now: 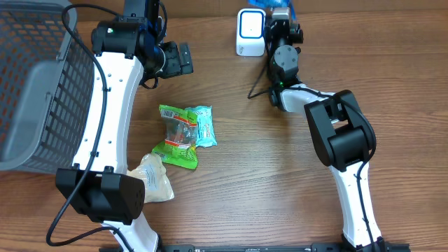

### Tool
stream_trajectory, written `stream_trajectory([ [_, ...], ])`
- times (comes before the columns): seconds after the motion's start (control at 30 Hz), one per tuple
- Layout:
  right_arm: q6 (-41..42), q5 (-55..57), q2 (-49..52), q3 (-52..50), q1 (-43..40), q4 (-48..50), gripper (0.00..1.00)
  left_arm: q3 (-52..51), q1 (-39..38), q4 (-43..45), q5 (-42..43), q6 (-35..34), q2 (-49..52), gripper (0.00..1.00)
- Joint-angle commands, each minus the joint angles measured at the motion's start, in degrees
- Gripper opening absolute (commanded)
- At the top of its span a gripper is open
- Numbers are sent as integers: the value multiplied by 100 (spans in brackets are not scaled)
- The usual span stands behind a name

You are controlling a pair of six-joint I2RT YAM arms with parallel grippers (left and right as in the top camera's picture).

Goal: Scan the item barcode
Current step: 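Hold the blue packet's barcode over the white scanner with the right gripper, then carry the blue packet right and set it on the table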

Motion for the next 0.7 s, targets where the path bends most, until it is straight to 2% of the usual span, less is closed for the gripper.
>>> stream_trajectory([
  [0.0, -385, 426, -601, 245, 282, 461, 4, 83, -39, 7, -37, 46, -7, 100],
  [0.17, -376, 619, -1178, 243, 557, 179, 3, 83, -37, 7, -37, 46, -7, 100],
  [0.3, -337, 544, -1611, 243, 798, -852, 3, 83, -39, 7, -37, 46, -7, 100],
  [0.37, -262, 509, -1882, 243, 931, -2004, 3, 83, -37, 7, -37, 46, -7, 100],
  [0.43, 197, 470, -2199, 243, 1005, -3154, 3, 83, -37, 7, -37, 46, -7, 100],
  [0.5, 1272, 98, -2833, 243, 1005, -4905, 3, 83, -39, 7, -37, 46, -7, 100],
  [0.63, 2966, -46, -4000, 243, 828, -7204, 4, 83, -37, 7, -37, 46, -7, 100],
  [0.67, 3178, -85, -4148, 243, 787, -7523, 4, 83, -37, 7, -37, 46, -7, 100],
])
